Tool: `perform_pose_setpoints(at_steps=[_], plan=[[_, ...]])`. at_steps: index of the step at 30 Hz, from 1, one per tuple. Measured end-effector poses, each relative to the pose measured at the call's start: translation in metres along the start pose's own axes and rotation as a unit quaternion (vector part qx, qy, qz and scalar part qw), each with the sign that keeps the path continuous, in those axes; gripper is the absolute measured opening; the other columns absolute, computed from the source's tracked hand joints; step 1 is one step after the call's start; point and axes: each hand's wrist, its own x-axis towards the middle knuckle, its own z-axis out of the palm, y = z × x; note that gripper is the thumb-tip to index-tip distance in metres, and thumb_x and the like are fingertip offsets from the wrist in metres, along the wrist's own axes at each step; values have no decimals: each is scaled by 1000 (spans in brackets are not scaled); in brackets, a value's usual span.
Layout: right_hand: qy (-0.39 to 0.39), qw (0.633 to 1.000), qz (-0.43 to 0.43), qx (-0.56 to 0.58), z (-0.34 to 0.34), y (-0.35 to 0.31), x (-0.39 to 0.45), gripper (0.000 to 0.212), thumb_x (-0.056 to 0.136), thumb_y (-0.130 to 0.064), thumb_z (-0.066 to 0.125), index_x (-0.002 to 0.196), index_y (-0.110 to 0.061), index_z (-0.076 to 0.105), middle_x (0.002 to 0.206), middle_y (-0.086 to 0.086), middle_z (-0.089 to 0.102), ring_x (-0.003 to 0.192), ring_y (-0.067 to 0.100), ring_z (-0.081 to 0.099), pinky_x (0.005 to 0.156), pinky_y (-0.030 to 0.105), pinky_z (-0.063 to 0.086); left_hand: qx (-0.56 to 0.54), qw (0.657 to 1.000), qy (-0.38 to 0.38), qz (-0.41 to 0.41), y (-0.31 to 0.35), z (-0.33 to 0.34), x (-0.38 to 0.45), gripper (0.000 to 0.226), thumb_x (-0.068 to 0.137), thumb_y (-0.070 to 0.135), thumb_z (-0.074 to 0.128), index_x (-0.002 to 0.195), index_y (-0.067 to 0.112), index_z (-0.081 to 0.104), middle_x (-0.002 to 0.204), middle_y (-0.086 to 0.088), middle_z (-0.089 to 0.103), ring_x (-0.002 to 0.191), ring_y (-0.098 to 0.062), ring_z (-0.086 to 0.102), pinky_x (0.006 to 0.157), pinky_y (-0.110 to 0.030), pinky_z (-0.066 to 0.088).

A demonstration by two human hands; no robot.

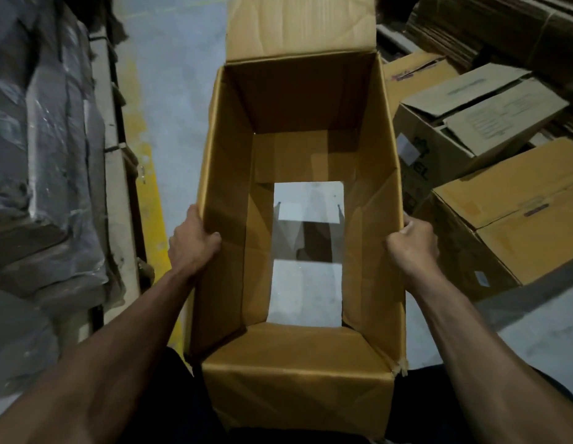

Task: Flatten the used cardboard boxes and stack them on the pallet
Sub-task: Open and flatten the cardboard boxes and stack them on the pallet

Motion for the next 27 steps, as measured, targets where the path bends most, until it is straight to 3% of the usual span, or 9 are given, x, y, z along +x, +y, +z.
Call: perform_pose_setpoints(at_steps=[4,7,13,15,18,21,23,25,27], plan=[[37,999,22,6,-4,4,10,34,96,-1,55,127,-13,63,99,5,60,94,26,59,89,48,54,-34,999,12,-3,-7,-4,2,37,87,4,64,123,6,57,112,-18,66,100,-39,62,82,-43,51],[36,999,23,7,0,5,13,34,96,-2,56,128,-13,62,103,5,61,104,31,63,94,51,54,-70,997,15,5,-12,-3,-5,33,86,0,63,119,8,63,102,-13,68,92,-34,64,77,-41,51],[49,998,19,46,6,1,17,30,97,-3,56,124,-15,61,107,4,63,101,26,63,87,45,56,-72,994,-4,88,-3,14,-38,44,83,14,60,127,16,63,102,-14,73,91,-38,66,80,-43,55],[66,995,19,68,2,2,22,25,97,-4,55,115,-20,60,104,3,62,97,22,61,81,39,53,-66,991,-11,118,1,17,-51,58,75,22,51,132,20,61,95,-14,74,87,-39,67,77,-43,55],[91,990,41,104,-6,3,30,17,98,-6,56,96,-22,53,97,0,59,94,20,60,79,36,50,-40,987,-21,152,10,21,-70,59,79,16,58,137,23,57,91,-15,73,83,-41,67,74,-40,52],[114,977,63,168,-14,1,34,25,97,-7,57,81,-26,51,87,-2,61,83,17,63,76,36,54,-12,979,-35,201,15,28,-86,63,80,29,54,143,28,46,103,-8,72,85,-34,67,76,-38,53],[115,971,60,200,-19,-1,31,27,97,-7,56,81,-28,50,87,0,62,76,12,60,70,31,50,-17,975,-63,214,23,37,-93,63,87,39,53,147,30,35,123,-5,64,94,-26,65,84,-37,54],[100,967,55,228,-19,-2,29,23,97,-10,56,84,-28,51,90,1,63,81,13,62,73,32,52,-20,970,-109,216,37,44,-99,73,93,53,53,153,31,18,141,-3,49,107,-20,59,93,-39,52],[83,968,46,234,-17,-4,27,15,97,-16,58,90,-29,54,95,1,64,90,18,65,81,38,56,-14,964,-147,221,50,48,-100,92,84,76,47,155,35,5,150,0,39,120,-22,55,100,-45,50]])
